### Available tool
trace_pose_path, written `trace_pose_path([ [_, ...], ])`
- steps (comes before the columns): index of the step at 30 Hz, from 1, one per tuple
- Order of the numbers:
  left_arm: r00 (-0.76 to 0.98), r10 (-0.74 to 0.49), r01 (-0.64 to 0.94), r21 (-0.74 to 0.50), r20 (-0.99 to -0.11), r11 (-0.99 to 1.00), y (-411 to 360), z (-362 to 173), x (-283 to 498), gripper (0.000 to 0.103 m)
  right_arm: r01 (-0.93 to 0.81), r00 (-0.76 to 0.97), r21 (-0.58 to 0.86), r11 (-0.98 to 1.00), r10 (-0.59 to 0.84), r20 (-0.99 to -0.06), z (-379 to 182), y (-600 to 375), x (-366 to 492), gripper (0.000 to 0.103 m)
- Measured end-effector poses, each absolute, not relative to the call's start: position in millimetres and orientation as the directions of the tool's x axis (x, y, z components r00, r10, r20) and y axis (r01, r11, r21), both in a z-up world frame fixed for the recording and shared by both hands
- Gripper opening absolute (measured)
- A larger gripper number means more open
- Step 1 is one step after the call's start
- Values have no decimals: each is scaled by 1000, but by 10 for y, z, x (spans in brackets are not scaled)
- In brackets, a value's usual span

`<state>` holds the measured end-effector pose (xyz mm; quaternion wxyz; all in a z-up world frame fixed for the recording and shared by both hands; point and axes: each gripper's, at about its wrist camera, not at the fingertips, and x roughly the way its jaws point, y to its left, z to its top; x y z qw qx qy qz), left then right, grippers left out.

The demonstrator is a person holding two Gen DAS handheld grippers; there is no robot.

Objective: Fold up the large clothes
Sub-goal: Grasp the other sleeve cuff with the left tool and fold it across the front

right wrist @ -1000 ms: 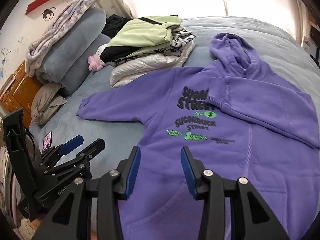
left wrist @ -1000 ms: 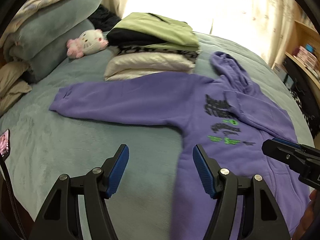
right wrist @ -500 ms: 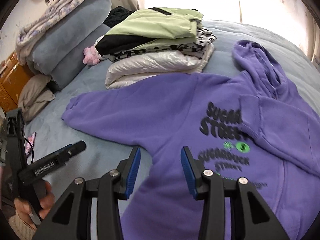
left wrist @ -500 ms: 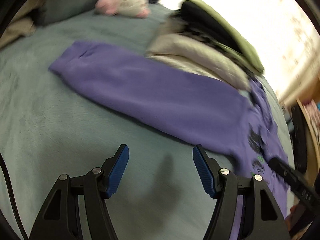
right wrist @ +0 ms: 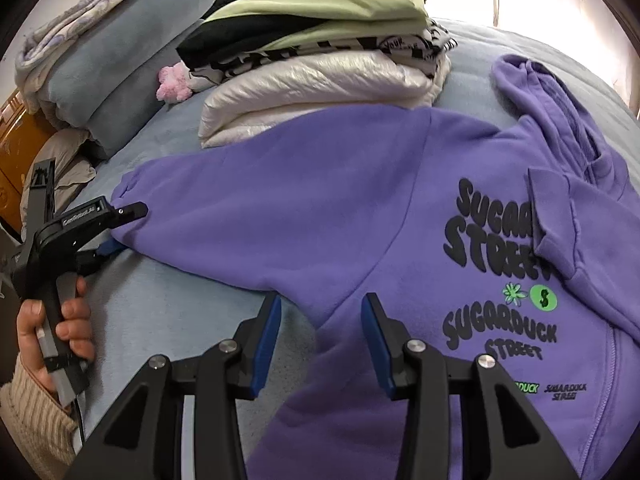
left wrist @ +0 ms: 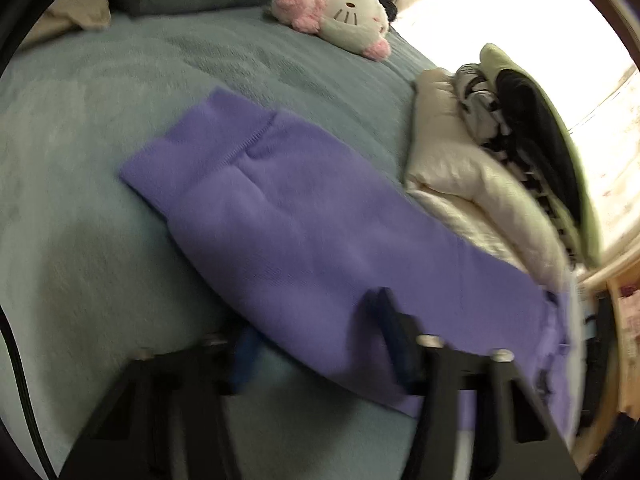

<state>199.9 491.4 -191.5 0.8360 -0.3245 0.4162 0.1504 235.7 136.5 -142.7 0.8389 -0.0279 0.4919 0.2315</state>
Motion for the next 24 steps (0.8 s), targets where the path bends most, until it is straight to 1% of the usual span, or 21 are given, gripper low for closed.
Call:
trace_pose_path([
  [1,602,-8,-519,-399,-798,756,4906,-1907,2035,18,-413,406,186,892,363,-838,-1435,1356,2360,42],
  [2,610,-18,-511,-411,-792,755,4904,-1886,2047,7,-409,404,193,892,366,-838,-1437,1344,2362,42],
  [3,616,-8,-512,-408,-788,756,4883,-1835,2047,6,-405,402,198,892,369,-838,-1432,1330,2362,42],
  [7,664,73,-464,-333,-745,821,4616,-1359,1975,5,-397,413,227,889,394,-821,-1291,1202,2301,42],
  [11,728,83,-362,-278,-681,890,4159,-738,1892,5,-384,455,234,893,404,-793,-1079,974,2176,42],
  [14,771,54,-254,-229,-634,940,3641,-199,1805,5,-359,487,246,901,405,-773,-924,716,2058,42],
  [17,794,12,-154,-181,-608,971,3097,200,1787,5,-322,523,256,911,397,-754,-756,373,1938,42],
  [21,793,-56,-39,-142,-607,989,2390,519,1755,5,-253,594,268,929,368,-715,-555,-209,1744,42],
  [24,774,-108,40,-123,-623,992,1827,567,1779,5,-201,632,275,940,339,-697,-489,-607,1641,42],
])
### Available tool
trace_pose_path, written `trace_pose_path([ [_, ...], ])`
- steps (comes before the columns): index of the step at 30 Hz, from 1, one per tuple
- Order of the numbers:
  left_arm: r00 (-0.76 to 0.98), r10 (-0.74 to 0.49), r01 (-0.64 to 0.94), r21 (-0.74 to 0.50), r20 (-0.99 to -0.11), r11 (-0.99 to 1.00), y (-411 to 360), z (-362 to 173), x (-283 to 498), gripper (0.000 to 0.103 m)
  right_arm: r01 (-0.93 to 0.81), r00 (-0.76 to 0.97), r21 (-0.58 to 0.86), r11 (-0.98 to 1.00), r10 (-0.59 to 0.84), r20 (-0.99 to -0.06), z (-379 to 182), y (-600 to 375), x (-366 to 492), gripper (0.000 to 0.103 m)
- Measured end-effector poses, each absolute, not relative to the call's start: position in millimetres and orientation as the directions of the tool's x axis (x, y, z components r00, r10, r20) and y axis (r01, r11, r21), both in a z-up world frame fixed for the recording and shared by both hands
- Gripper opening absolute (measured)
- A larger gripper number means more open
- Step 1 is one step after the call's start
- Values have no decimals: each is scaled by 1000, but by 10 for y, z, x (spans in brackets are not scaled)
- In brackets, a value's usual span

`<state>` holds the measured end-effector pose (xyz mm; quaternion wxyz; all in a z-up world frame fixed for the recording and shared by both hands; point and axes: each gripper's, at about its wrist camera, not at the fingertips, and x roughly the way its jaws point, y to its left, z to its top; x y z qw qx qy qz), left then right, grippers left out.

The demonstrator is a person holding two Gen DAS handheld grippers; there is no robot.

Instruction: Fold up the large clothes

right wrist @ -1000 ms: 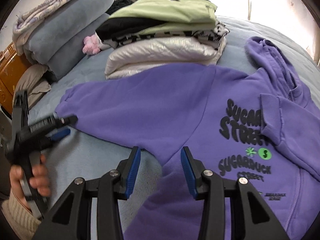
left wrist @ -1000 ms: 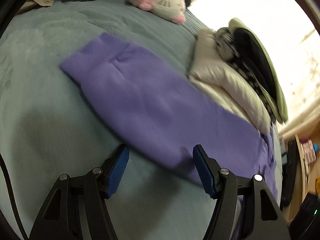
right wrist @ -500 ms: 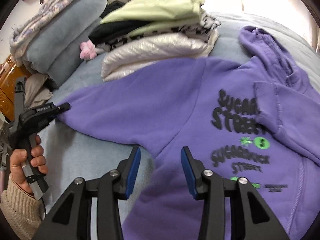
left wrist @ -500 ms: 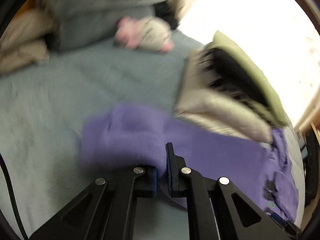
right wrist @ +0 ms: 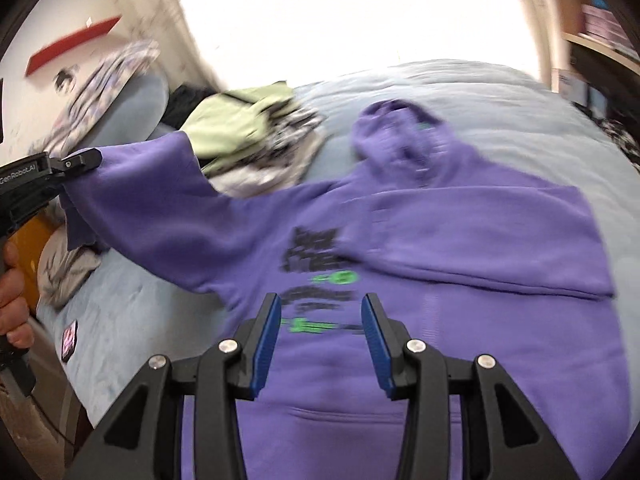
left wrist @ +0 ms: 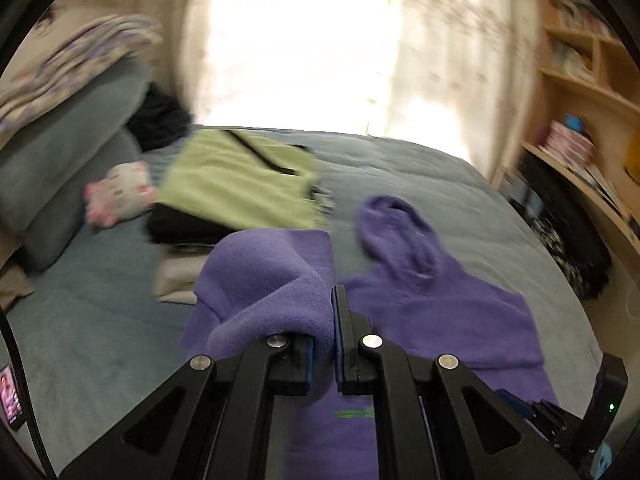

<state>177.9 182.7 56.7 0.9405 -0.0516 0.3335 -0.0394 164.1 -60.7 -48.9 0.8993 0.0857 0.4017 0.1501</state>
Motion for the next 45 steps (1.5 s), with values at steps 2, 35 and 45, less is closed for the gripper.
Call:
trace_pose_path([
  [2,757,-138,78,-122,-639,990,1468,499,1837,6,-150,646,297,943,321,-693,-493,-936,1600,42],
  [35,539,-357,93,-367,-763,925,912,-816,1397,77,-159,569,328,931,358,-740,-884,-1654,1692,42],
  [45,553,-274,-40,-354,-787,934,1484,-1013,1247,77,-449,553,-46,892,237,-799,-889,-598,1822,61],
])
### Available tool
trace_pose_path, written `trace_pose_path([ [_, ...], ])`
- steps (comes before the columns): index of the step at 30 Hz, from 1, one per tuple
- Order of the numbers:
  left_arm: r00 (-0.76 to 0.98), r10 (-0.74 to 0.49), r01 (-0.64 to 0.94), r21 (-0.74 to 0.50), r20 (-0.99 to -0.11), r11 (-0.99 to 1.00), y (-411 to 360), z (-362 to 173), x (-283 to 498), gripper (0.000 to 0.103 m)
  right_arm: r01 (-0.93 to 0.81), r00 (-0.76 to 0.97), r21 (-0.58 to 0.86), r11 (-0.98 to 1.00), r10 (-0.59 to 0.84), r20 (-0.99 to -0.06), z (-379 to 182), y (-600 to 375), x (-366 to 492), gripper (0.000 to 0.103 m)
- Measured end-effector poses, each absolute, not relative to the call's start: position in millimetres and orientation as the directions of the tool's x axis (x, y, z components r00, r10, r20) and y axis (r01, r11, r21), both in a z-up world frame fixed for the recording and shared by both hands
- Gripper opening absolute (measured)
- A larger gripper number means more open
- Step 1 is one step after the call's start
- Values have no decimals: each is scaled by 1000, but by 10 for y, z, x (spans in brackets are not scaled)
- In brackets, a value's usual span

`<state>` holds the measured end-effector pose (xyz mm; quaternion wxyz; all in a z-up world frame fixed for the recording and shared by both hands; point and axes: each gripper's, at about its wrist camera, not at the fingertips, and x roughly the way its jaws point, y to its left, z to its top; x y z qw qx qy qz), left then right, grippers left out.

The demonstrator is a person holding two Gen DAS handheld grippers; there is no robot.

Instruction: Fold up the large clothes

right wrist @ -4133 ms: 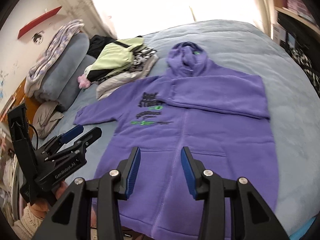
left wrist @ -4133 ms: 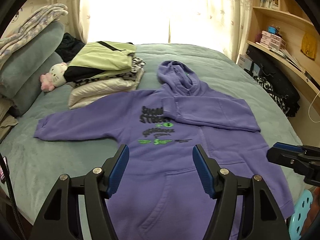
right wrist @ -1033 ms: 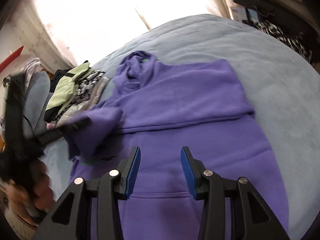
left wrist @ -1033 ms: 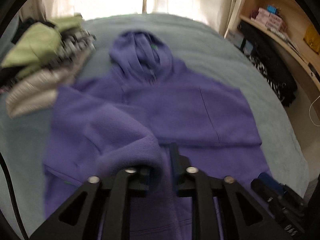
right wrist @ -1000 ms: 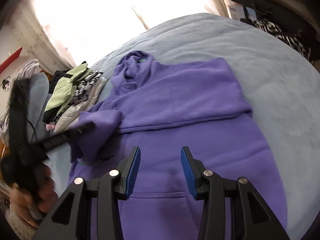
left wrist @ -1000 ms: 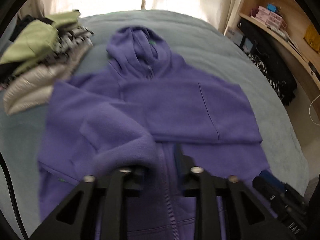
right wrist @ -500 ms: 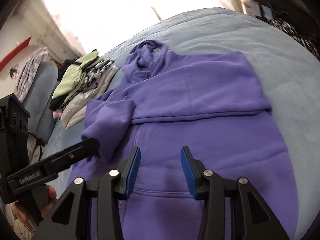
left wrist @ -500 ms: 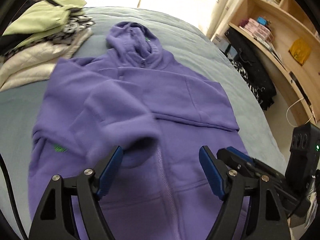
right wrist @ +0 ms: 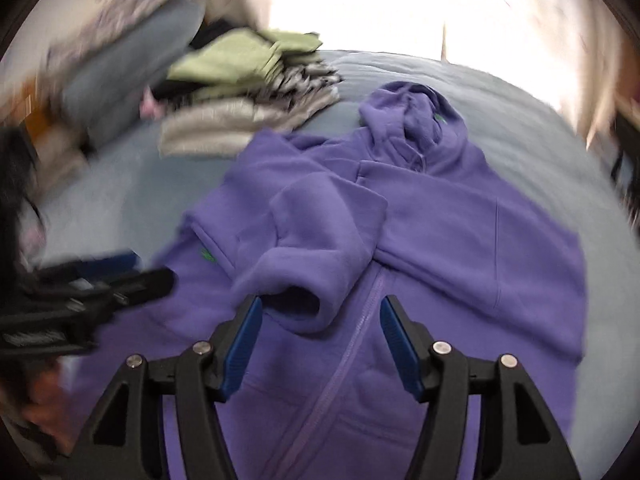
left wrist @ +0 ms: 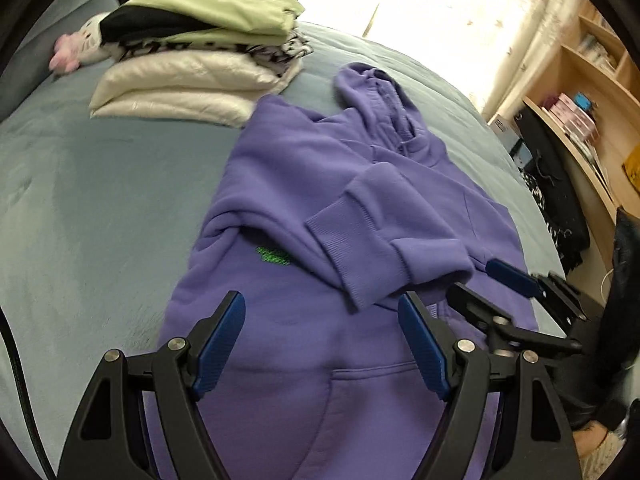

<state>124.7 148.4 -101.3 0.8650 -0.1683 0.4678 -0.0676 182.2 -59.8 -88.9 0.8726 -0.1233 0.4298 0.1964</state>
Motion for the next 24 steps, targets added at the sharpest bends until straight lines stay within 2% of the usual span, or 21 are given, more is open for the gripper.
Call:
trace_pose_path([
  [4,559,-269,-55,-359,-784,932,1587,-1069,1222,77,-491,623,-308,815,82,-778,-1044,-254,1850,61],
  [9,556,-247,-88,-351,-794,932,1676,-1138,1216,76,-518,720,-602,608,-70,-690,-1358,173,1882,61],
  [10,558,-251,-90,-359,-791,929,1689,-1145,1206,76,-521,725,-617,590,-75,-685,-1392,208,1904,59],
  [12,559,-262,-100,-378,-787,921,1737,-1152,1197,76,-524,728,-639,563,-94,-679,-1466,247,1973,48],
  [13,562,-258,-105,-378,-785,920,1760,-1149,1189,76,-528,725,-640,558,-97,-682,-1478,249,1997,36],
  [14,567,-253,-109,-376,-784,920,1780,-1144,1184,76,-537,714,-616,577,-78,-696,-1446,240,2034,25],
  [17,581,-248,-113,-379,-775,918,1834,-1120,1173,76,-500,705,-467,729,28,-709,-1057,73,2178,14],
  [19,585,-253,-111,-385,-771,916,1838,-1110,1176,76,-444,718,-326,835,113,-687,-746,-129,2284,14],
  [22,583,-260,-104,-388,-770,916,1809,-1110,1165,76,-293,742,47,955,258,-619,-339,-809,2471,14],
  [23,582,-262,-101,-388,-770,916,1798,-1112,1145,76,-206,727,205,957,290,-622,-349,-1132,2563,21],
  [24,579,-263,-98,-386,-772,917,1783,-1116,1140,76,-148,710,286,947,303,-636,-415,-1314,2617,28],
])
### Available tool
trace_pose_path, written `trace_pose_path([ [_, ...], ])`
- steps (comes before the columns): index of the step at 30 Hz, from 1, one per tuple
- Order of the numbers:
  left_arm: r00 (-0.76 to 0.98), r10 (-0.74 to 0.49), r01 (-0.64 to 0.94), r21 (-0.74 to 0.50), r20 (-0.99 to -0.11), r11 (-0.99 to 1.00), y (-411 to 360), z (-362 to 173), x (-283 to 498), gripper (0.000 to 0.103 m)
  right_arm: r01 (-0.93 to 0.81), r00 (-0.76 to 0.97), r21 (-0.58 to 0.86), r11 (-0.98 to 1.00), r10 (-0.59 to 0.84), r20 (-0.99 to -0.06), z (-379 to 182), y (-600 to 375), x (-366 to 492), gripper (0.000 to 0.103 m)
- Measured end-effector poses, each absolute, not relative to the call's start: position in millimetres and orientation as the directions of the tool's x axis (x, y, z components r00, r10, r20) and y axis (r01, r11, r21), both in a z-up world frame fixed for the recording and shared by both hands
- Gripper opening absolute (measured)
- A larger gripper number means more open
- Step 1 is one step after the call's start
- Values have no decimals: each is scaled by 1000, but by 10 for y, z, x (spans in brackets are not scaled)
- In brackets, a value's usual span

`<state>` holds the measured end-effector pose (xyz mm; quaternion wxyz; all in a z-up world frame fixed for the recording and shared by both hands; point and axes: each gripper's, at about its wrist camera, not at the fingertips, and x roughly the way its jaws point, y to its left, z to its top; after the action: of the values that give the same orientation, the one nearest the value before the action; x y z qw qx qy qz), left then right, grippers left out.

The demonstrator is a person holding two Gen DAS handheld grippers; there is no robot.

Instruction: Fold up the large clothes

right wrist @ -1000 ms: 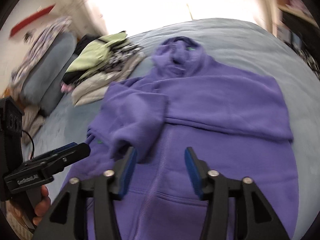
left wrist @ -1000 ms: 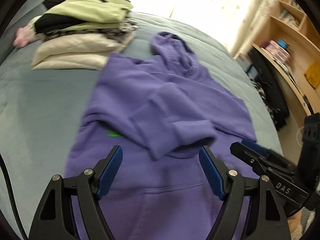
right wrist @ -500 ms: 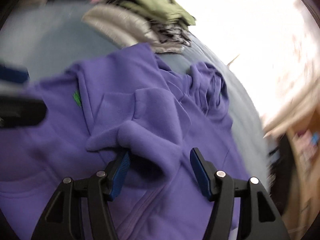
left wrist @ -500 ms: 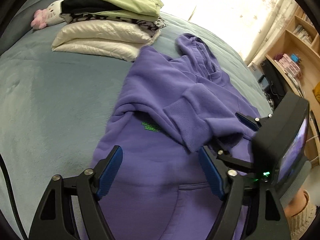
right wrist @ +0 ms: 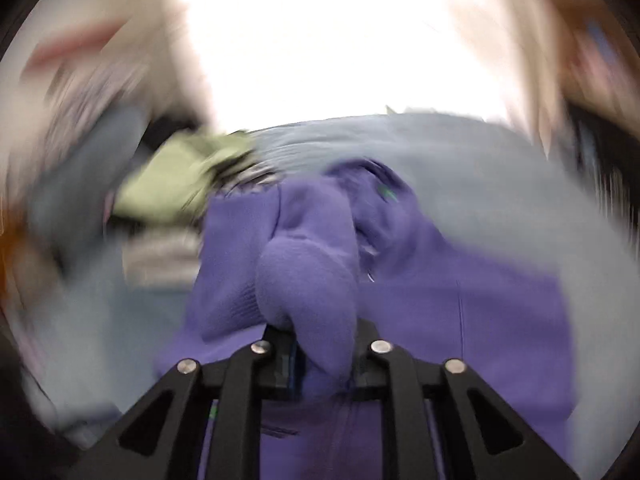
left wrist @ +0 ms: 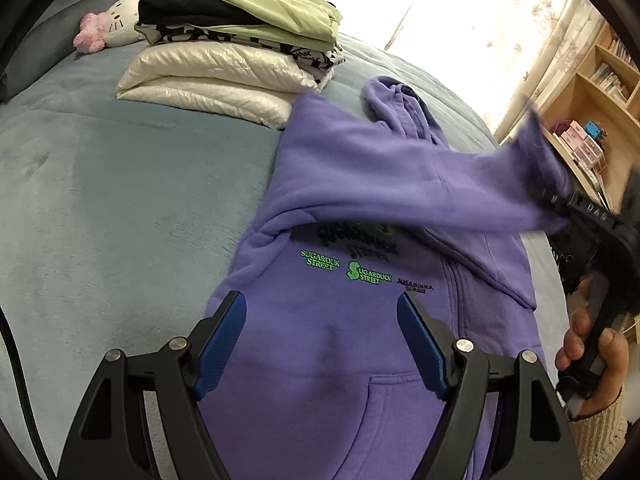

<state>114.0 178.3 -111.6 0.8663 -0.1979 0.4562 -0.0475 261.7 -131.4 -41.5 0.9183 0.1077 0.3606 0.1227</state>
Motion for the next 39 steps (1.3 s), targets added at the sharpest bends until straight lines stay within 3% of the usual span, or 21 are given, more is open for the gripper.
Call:
trace_pose_path([
  [1,575,-264,-94,-383,-774,919,1766,-1121,1140,76,-51,664,387,920,321,-675,-581,-1574,2695,47],
  [2,572,-264,-89,-378,-776,921,1751,-1124,1143,76,53,598,444,895,328,-732,-811,-1802,2752,59],
  [5,569,-254,-76,-358,-782,930,1727,-1110,1192,76,220,459,481,849,345,-819,-1331,-2242,2723,60],
  [8,559,-244,-65,-336,-792,940,1743,-1097,1373,76,260,447,496,828,352,-822,-1466,-2551,2590,60],
  [16,511,-218,-90,-304,-831,948,1882,-1246,2290,76,172,511,516,839,372,-775,-1246,-2709,2829,61],
  [29,446,-195,-125,-276,-874,953,1926,-1737,3344,76,55,484,470,881,388,-784,-1577,-2546,3549,63],
  [30,457,-190,-123,-273,-869,954,1908,-1731,3351,65,36,494,470,882,393,-775,-1576,-2518,3552,63],
  [31,478,-198,-111,-283,-856,953,1882,-1705,3361,52,15,503,447,894,380,-777,-1571,-2473,3547,55],
  [32,482,-213,-101,-296,-850,950,1865,-1688,3373,26,-3,508,418,908,361,-782,-1563,-2421,3551,28],
  [33,491,-196,-108,-282,-849,953,1840,-1648,3372,18,-26,506,407,913,362,-782,-1558,-2373,3562,20],
  [39,666,13,-78,-53,-745,996,1542,-1392,3140,15,-105,674,333,937,314,-669,-1213,-2265,3384,18],
])
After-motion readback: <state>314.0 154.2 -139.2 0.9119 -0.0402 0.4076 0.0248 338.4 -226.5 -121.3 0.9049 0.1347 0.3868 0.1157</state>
